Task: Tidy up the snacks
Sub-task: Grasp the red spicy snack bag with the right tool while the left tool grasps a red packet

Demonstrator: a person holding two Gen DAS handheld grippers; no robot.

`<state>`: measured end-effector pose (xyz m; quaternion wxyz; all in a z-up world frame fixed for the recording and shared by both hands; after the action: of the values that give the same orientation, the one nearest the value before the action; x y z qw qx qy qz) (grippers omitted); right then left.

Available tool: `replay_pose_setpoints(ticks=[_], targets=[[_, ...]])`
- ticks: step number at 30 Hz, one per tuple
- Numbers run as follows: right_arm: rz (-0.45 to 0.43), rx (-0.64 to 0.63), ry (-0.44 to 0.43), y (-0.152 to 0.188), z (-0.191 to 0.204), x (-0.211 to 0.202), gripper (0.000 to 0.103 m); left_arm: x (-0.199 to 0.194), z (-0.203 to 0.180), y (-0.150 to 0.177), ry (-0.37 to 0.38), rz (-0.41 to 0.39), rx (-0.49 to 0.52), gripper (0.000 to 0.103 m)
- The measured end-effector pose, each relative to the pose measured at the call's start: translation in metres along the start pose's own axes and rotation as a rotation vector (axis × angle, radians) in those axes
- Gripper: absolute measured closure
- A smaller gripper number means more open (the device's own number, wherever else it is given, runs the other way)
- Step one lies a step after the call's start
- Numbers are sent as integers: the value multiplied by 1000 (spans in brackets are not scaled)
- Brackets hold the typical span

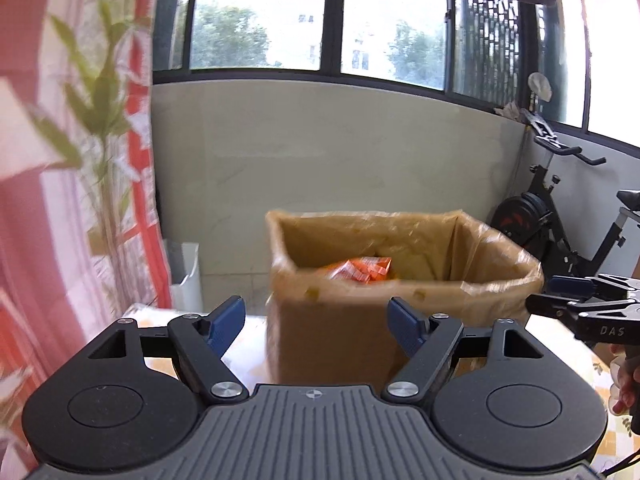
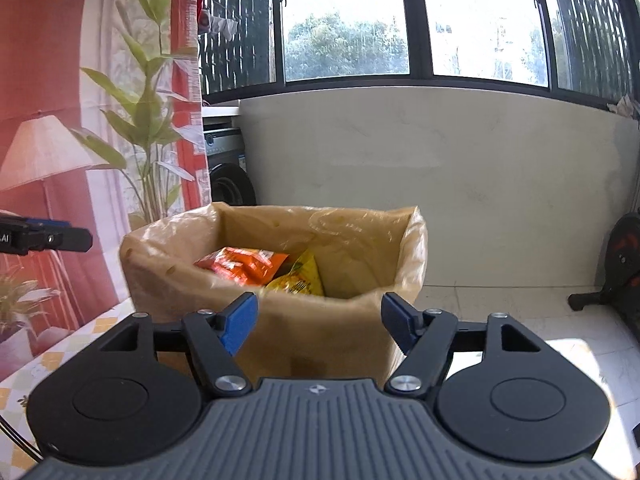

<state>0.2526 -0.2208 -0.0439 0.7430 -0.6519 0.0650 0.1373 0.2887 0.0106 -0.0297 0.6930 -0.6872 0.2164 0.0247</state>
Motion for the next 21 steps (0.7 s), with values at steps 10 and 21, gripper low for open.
replay_pose_setpoints(ticks=[10,21], targets=[[63,15,-7,60,1,-5,32,-15,34,73,-88,111,-59,24],[271,50,64,148,-17,24,32,-14,55,129,-157,210,-164,25]])
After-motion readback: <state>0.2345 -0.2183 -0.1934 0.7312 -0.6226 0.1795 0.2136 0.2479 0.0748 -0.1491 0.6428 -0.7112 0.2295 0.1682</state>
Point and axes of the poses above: each gripper's, at about its wrist camera, not at the fingertips, and x roughly the way its jaws point, z to its left, y to its underside, the point moved 7 cm from there along x, roughly the way its jaws point, and after that the axes turned 5 degrees about -z, right-handed, at the moved point
